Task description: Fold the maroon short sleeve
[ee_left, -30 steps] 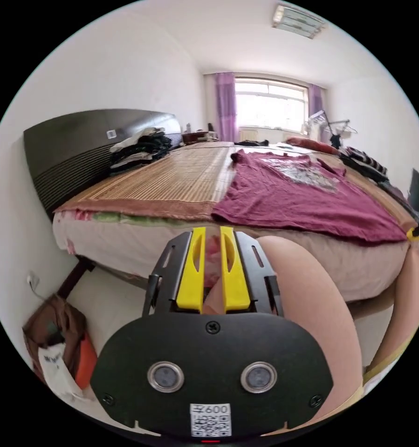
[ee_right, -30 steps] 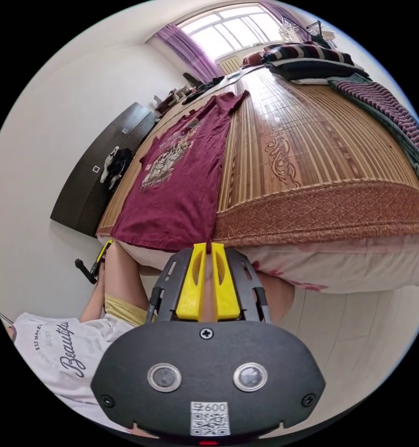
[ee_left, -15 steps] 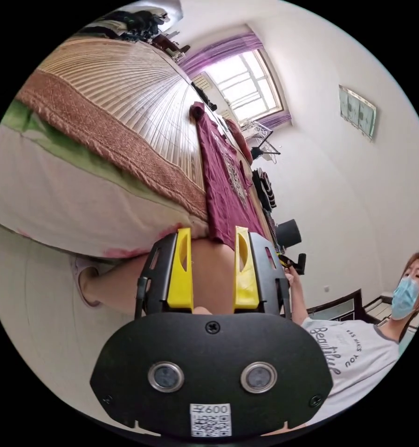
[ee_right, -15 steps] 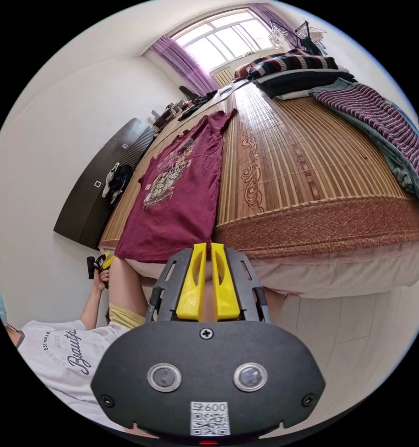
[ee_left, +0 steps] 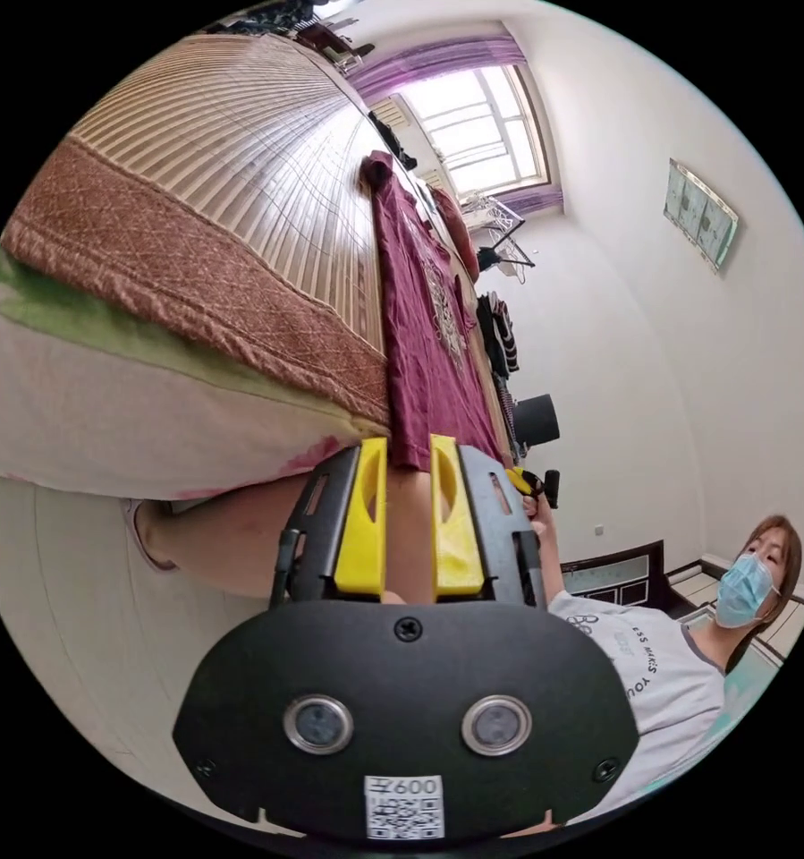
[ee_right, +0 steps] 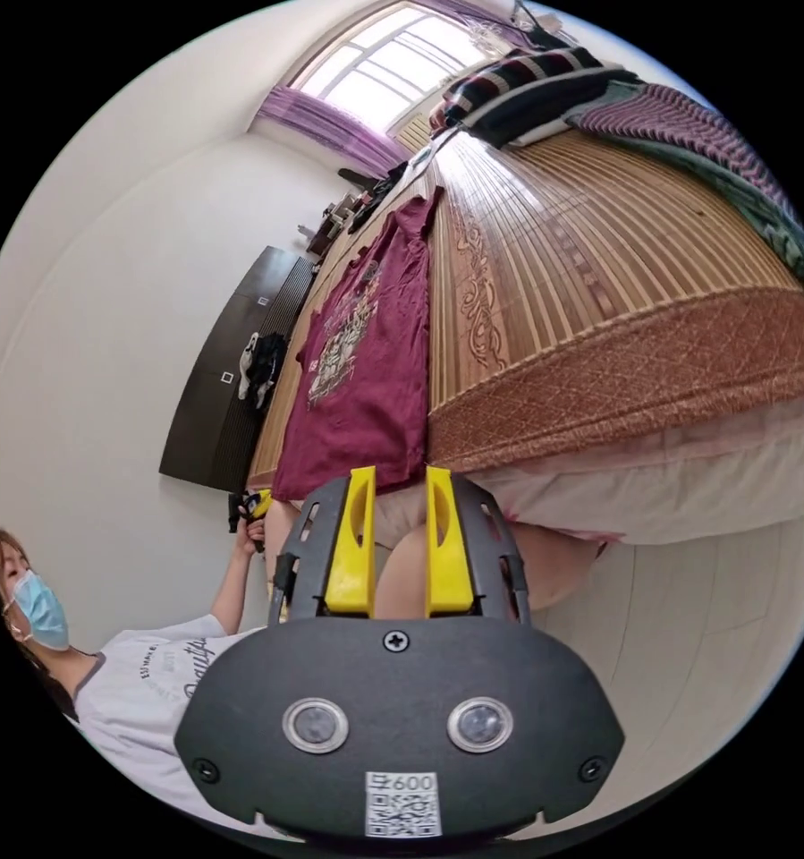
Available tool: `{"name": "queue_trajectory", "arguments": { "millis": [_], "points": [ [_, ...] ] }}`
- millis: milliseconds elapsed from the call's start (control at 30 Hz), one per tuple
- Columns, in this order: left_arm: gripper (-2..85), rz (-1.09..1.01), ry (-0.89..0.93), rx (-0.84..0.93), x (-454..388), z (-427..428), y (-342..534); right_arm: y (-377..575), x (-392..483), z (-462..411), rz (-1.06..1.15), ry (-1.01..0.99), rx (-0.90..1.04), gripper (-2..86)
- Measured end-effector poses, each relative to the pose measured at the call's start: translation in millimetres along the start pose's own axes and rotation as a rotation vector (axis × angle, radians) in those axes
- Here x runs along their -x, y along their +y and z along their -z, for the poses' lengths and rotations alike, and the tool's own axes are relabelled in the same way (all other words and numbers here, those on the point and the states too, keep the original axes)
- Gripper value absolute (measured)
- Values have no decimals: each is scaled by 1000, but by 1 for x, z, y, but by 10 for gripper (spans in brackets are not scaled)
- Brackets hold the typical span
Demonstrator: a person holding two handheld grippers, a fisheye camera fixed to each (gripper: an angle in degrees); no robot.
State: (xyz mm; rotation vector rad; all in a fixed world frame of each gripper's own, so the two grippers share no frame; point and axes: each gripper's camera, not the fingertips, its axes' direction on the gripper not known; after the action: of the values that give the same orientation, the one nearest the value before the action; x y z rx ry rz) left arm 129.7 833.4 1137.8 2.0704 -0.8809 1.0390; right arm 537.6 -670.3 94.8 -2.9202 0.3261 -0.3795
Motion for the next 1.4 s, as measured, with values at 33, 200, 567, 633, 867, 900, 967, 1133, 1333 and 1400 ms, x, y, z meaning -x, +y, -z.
{"name": "queue_trajectory", "arguments": {
  "millis": [33,200,567,633,867,900,967,1133,1333,1400],
  "points": [
    [33,-23,-35,16,-3,1,-3,-2,-3,1,-5,-1,4,44],
    [23,-52,131,-9,-14,17,-11,-20,-46,1,-99,-188,53,41],
    [17,-78,166,-21,-29,36,-20,-36,-50,22,-76,-217,29,66],
    [17,-92,137,-20,-33,42,-20,-39,-34,28,-37,-141,35,72],
    [18,-100,116,15,-42,48,-22,-67,-13,-3,-2,36,220,85],
    [18,-102,114,16,-42,49,-22,-70,-17,0,-10,32,209,83],
    [18,-111,109,8,-44,55,-21,-71,-29,10,-38,-13,185,78],
    [18,-92,151,-30,-38,72,-20,-75,-70,21,-144,-239,233,82],
    [19,-97,128,3,-41,75,-15,-84,-75,9,-143,-244,376,67],
    [19,-86,125,7,-39,77,-11,-87,-82,14,-153,-255,390,48]
  ]
}}
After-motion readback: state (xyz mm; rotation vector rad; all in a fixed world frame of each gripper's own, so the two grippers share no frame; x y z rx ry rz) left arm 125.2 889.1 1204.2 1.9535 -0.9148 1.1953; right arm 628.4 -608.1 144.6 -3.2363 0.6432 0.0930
